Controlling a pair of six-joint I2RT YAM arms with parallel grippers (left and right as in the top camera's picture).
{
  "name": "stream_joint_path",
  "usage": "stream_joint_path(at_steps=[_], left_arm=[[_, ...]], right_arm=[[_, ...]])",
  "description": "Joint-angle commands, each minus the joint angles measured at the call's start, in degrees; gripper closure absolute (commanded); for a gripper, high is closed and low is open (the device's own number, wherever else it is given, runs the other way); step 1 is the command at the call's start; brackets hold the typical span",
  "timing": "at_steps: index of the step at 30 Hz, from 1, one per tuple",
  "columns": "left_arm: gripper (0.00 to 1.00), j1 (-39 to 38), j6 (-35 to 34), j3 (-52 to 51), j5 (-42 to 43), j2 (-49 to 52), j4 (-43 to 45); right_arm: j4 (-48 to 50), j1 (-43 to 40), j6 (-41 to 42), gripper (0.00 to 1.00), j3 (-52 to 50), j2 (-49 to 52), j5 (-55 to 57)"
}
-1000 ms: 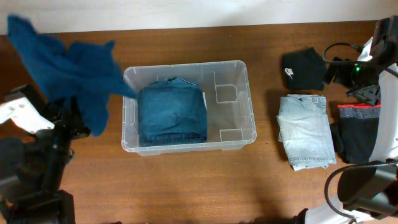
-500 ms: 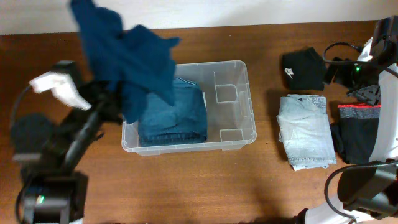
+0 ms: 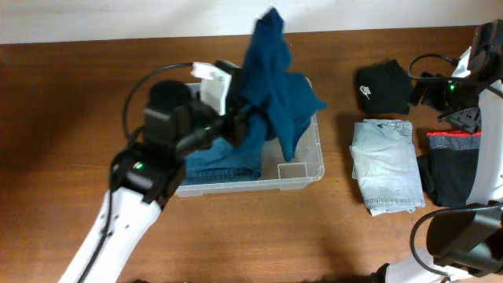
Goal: Pack container
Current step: 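Lift the teal shirt with the left gripper over the box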
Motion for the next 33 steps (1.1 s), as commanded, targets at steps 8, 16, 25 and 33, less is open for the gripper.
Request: stream_joint_path(at_steps=[8, 16, 25, 33], left_arm=[[0.99, -0.17, -13.75, 2.58, 8.04, -0.39, 18.05], [0.99, -0.15, -6.97, 2.58, 16.7, -0.39, 30.6], [0.99, -0.17, 11.34, 2.69, -19.23, -0.39, 3.41], [0.99, -0.17, 32.83, 5.31, -33.59, -0.39, -11.17]], right_arm=[[0.07, -0.15, 0.66, 0.02, 1.01, -0.28, 0.72], [0.07, -0.15, 0.68, 0.02, 1.03, -0.28, 0.72], [0.07, -0.15, 0.68, 0.02, 1.03, -0.28, 0.72], [0.07, -0.15, 0.68, 0.02, 1.01, -0.28, 0.72]])
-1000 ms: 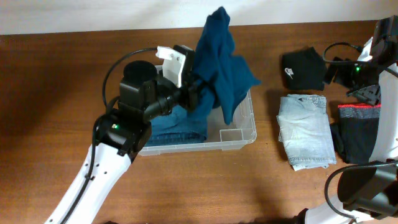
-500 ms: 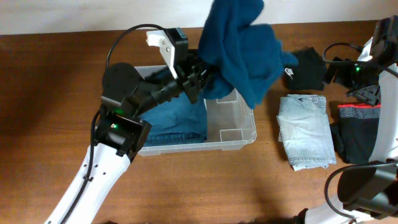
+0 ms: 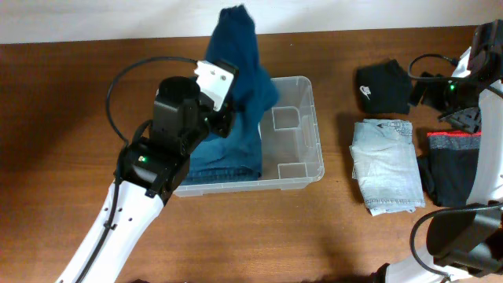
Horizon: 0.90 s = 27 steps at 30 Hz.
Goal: Pack container
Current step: 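Lift the teal shirt with the left gripper over the box, then lower the teal shirt into the box's right side and release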
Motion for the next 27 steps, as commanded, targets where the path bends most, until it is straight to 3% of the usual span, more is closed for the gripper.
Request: stream_joint_path(at_steps=[1, 5, 13, 19, 22, 27], left_arm=[[0.99, -0.04, 13.94, 4.22, -10.29, -1.16, -3.52], [0.99, -0.04, 18.99, 9.77, -14.19, -1.16, -13.0], [0.99, -0.04, 19.47, 28.87, -14.05, -0.57, -32.37], [0.99, -0.04, 19.45, 44.57, -8.07, 5.2, -50.6], [0.99, -0.04, 19.45, 48.52, -7.02, 9.44, -56.46], [0.99, -0.04, 17.0, 49.66, -6.97, 16.52, -59.08]], right_arm=[[0.04, -0.15, 0.68, 0.02, 1.03, -0.28, 0.72], [0.04, -0.15, 0.68, 0.02, 1.01, -0.28, 0.72], [0.04, -0.15, 0.68, 0.02, 1.01, -0.28, 0.72], [0.04, -0.15, 0.68, 0.02, 1.03, -0.28, 0.72], [0.04, -0.15, 0.68, 0.02, 1.01, -0.28, 0.72], [0.04, -0.15, 0.68, 0.02, 1.03, -0.28, 0.72]])
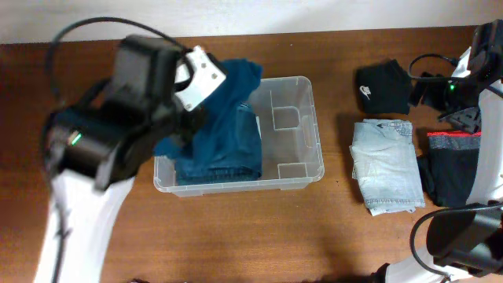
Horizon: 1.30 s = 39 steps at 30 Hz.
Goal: Pack container
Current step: 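Lower the teal shirt into the box's right side and release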
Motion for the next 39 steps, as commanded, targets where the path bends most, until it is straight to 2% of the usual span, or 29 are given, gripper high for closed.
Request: stream_joint_path(at_steps=[1, 10, 15, 22, 27, 30, 35, 39], left_arm=[[0.99, -0.02, -2.58, 1.18, 1.25, 5.33, 0.28], [0.99, -0.02, -11.72, 1.77, 2.69, 12.66, 1.36], [0.99, -0.02, -15.43, 3.02, 14.88, 12.66, 5.55], [0.99, -0.02, -26.43, 4.44, 29.16, 12.68, 14.45], [0.99, -0.02, -33.11, 4.42, 31.21, 12.68, 17.31], [0.99, -0.02, -34.64, 4.26, 31.21, 12.76, 16.33], [0.99, -0.02, -41.09, 3.63, 31.71, 14.4, 13.84], [0.99, -0.02, -41.64, 3.61, 39.08, 17.64, 14.4]], right_arm=[[0.04, -0.15, 0.68, 0.02, 1.03, -0.28, 0.72], [0.04, -0.15, 0.68, 0.02, 1.03, -0.28, 0.72], [0.04, -0.15, 0.68, 0.02, 1.01, -0.28, 0.72], [0.04, -0.15, 0.68, 0.02, 1.01, -0.28, 0.74], [0.04, -0.15, 0.68, 0.02, 1.03, -0.28, 0.72], [0.04, -0.15, 0.68, 0.01, 1.03, -0.28, 0.72], [0.04, -0.15, 0.68, 0.02, 1.03, -0.28, 0.72], [0.04, -0.15, 0.68, 0.02, 1.01, -0.28, 0.72]])
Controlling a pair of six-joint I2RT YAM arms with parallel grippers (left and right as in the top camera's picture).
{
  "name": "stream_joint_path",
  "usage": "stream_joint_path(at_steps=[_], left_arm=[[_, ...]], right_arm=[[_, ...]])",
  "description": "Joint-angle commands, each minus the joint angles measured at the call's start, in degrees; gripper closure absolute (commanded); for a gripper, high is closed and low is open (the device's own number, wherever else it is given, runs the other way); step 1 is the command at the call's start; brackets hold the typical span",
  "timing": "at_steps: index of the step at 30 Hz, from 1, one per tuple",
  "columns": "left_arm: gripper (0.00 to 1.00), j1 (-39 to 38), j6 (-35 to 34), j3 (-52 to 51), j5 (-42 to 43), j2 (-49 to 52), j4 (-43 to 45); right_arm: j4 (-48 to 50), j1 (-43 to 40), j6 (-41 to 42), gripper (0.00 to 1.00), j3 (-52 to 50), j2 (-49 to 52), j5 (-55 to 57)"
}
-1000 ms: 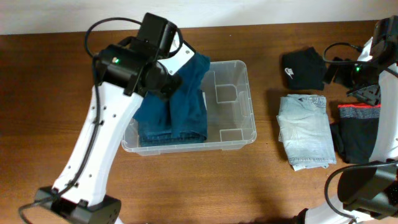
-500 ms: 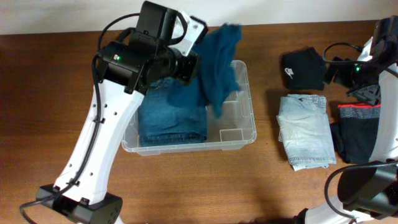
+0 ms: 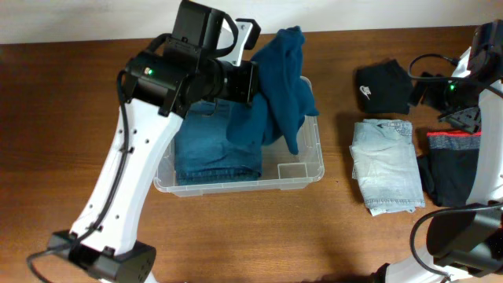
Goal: Pack container
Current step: 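Lower the teal shirt into the box's right side and release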
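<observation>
A clear plastic container (image 3: 313, 171) stands at the table's middle. Folded blue jeans (image 3: 216, 153) lie in its left half. My left gripper (image 3: 250, 80) is over the container's back edge, shut on a dark teal garment (image 3: 280, 90). The garment hangs unfolded over the container's right half and drapes past its back rim. The fingers themselves are hidden by the cloth. My right gripper (image 3: 465, 118) is at the table's far right edge beside the clothes there; its jaws do not show clearly.
To the right of the container lie a black garment with a white logo (image 3: 383, 86), a folded light denim piece (image 3: 385, 165) and a black garment with a red band (image 3: 452, 169). Cables run by the right arm.
The left gripper was over the container's left end with the teal garment bunched low on the jeans. Now it is at the back middle, and the garment hangs over the right half.
The left gripper first held the teal garment high over the container's right middle. Then the garment hung over the left centre. Then it was bunched low at the left on the jeans. Now it is over the right half again. The right arm has stayed put.
</observation>
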Motion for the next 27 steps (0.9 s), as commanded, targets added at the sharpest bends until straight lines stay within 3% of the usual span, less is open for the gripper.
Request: stream_joint_path(at_steps=[1, 5, 9, 16, 22, 27], left_arm=[[0.99, -0.04, -2.89, 1.05, 9.4, 3.28, 1.51], [0.99, -0.04, -2.91, 1.05, 17.51, 6.4, 3.89], [1.0, -0.04, -3.48, 1.05, 20.41, 8.46, 4.0], [0.99, -0.07, -3.39, 1.05, 20.04, 10.4, 1.09], [0.99, -0.02, -3.23, 1.05, 10.78, 11.45, -5.27], [0.99, -0.04, -3.23, 1.05, 9.75, 13.2, -7.21]], right_arm=[[0.04, -0.15, 0.68, 0.02, 1.01, -0.28, 0.72], [0.04, -0.15, 0.68, 0.02, 1.01, -0.28, 0.72], [0.04, -0.15, 0.68, 0.02, 1.03, -0.28, 0.72], [0.04, -0.15, 0.68, 0.02, 1.03, -0.28, 0.74], [0.04, -0.15, 0.68, 0.02, 1.03, -0.28, 0.72], [0.04, -0.15, 0.68, 0.02, 1.03, -0.28, 0.72]])
